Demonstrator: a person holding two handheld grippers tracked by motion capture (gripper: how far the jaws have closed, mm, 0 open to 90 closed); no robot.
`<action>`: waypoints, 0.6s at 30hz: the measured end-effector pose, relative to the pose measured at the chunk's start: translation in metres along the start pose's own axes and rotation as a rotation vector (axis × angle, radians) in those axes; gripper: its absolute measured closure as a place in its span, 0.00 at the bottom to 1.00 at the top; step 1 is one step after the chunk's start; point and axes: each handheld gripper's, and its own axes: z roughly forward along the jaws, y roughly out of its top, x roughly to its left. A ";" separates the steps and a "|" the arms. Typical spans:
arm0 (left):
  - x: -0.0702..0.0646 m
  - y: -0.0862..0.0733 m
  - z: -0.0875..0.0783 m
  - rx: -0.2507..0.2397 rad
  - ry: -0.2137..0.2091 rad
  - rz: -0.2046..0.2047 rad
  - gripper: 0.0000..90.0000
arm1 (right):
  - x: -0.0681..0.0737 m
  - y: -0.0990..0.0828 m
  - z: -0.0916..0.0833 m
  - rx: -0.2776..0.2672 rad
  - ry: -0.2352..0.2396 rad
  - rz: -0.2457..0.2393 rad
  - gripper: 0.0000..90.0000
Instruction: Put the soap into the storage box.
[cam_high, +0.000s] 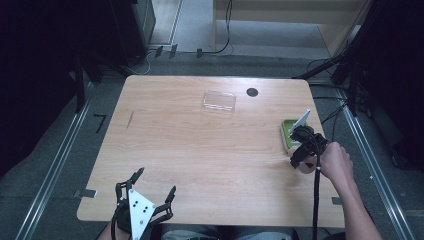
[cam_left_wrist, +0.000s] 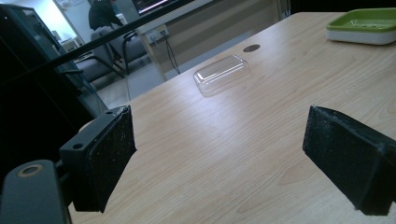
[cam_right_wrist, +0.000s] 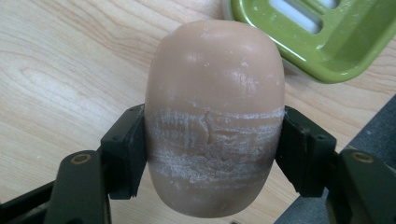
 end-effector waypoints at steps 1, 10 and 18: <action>0.000 0.000 0.000 0.000 0.000 -0.001 0.11 | -0.001 0.000 0.000 0.000 -0.001 0.002 0.37; 0.000 0.000 0.001 -0.001 -0.002 -0.002 0.11 | -0.007 0.006 -0.005 -0.008 0.000 0.023 0.37; 0.000 0.001 0.002 -0.004 -0.006 -0.001 0.11 | -0.014 0.016 -0.008 -0.005 0.002 0.050 0.37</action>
